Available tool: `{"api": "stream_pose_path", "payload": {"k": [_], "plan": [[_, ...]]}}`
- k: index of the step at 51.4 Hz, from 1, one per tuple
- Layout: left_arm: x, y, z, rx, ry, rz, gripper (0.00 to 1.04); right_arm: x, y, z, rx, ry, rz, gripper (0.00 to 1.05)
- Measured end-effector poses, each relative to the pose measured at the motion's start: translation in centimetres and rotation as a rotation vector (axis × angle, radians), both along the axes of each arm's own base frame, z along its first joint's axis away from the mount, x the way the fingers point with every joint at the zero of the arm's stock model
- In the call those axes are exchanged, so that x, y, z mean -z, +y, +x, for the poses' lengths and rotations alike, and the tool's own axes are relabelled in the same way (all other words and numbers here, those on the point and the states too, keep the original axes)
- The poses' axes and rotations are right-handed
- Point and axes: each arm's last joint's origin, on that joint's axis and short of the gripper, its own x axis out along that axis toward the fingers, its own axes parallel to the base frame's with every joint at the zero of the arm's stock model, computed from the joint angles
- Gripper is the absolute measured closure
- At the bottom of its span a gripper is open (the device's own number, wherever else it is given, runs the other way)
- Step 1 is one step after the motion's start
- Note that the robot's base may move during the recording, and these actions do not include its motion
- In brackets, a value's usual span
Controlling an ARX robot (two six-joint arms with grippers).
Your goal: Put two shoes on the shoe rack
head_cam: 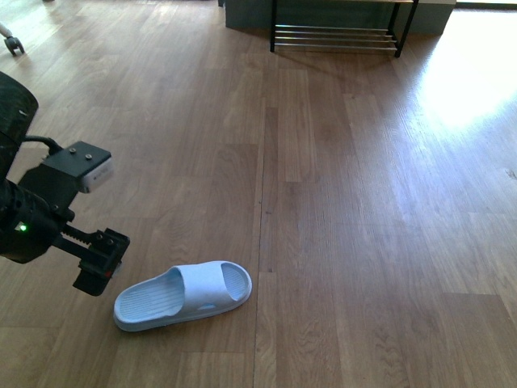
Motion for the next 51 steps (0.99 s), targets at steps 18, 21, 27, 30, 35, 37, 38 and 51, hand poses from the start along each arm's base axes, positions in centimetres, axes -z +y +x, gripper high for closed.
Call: {"api": "stream_pose_path", "payload": {"k": [18,21,27,30,35,37,38,51], "plan": [[6.6,-0.3,1.7,0.170,0.161,-0.114,0.09,0.0,0.0,0.0,0.000,0.000,0.000,1.03],[7.1,-0.4,2.0,0.191,0.166,-0.112,0.09,0.0,0.0,0.0,0.000,0.000,0.000,1.03],[8.2,-0.4,2.1,0.245,0.186,-0.093,0.09,0.0,0.0,0.0,0.000,0.000,0.000,1.03],[8.7,-0.4,2.2,0.268,0.194,-0.087,0.09,0.0,0.0,0.0,0.000,0.000,0.000,1.03],[9.5,-0.4,2.4,0.304,0.200,-0.081,0.09,0.0,0.0,0.0,0.000,0.000,0.000,1.03],[9.9,-0.5,2.5,0.322,0.200,-0.075,0.09,0.0,0.0,0.0,0.000,0.000,0.000,1.03],[10.0,-0.6,2.5,0.329,0.199,-0.073,0.09,0.0,0.0,0.0,0.000,0.000,0.000,1.03],[11.8,-1.0,3.2,0.382,0.204,-0.061,0.09,0.0,0.0,0.0,0.000,0.000,0.000,1.03]]}}
